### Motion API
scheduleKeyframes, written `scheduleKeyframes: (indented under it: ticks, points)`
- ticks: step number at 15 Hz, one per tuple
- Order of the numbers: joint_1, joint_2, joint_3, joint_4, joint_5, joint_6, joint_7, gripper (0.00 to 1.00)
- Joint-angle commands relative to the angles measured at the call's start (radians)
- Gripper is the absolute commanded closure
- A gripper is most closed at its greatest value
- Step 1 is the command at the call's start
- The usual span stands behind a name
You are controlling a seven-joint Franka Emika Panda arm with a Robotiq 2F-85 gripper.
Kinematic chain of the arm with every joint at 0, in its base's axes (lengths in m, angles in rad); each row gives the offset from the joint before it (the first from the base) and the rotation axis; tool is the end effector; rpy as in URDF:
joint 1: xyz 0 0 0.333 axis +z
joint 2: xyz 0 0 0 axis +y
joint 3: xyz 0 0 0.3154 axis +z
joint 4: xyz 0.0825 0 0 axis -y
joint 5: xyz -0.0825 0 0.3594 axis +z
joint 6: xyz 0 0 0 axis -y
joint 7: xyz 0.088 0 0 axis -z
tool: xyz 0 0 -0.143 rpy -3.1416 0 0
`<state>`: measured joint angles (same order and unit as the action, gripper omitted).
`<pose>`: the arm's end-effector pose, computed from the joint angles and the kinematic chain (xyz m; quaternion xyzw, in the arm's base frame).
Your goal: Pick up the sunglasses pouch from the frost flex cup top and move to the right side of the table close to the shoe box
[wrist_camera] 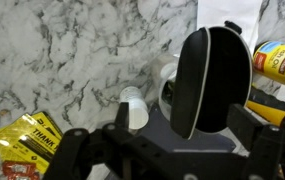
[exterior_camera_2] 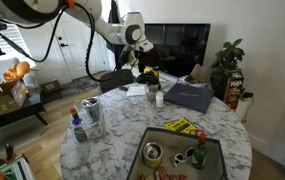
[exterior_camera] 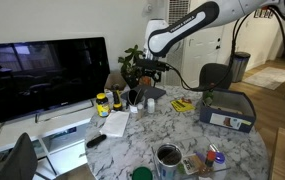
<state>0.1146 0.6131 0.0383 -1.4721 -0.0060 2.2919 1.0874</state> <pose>0.7103 0.1045 0.3168 -0.8867 0.4506 -0.0794 0.0667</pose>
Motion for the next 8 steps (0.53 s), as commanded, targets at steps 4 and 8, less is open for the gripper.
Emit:
scheduleKeyframes:
  ticks: [4, 8]
  points:
    - [0.041, 0.184, -0.014, 0.226, 0.042, -0.111, -0.034, 0.03]
    - [0.047, 0.249, -0.021, 0.309, 0.045, -0.15, -0.026, 0.39]
